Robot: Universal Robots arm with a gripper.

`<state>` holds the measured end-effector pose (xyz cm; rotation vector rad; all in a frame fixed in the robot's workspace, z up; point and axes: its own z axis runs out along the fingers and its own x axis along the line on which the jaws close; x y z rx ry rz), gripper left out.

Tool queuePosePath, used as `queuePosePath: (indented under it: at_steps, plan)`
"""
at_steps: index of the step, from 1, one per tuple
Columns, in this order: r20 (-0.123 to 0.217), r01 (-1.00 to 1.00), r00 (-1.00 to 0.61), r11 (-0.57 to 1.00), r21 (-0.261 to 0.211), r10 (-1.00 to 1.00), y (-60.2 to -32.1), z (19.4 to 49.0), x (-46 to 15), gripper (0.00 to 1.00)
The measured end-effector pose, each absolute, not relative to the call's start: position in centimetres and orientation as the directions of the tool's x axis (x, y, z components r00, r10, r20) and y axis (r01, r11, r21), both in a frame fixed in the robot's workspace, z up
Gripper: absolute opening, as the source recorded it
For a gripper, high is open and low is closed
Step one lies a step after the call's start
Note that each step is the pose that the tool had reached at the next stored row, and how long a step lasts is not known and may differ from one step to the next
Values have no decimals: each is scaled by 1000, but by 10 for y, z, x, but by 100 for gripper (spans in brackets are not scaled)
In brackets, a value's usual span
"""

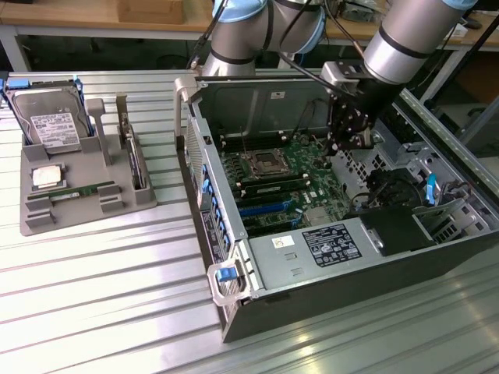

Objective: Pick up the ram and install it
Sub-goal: 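Press down the ram until it locks into place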

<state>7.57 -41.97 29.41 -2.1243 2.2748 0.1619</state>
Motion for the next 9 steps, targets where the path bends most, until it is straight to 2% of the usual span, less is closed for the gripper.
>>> queuePosePath:
  at_steps: [9]
  plan:
    - [-89,-946,-324,320,59,-942,-420,294,76,10]
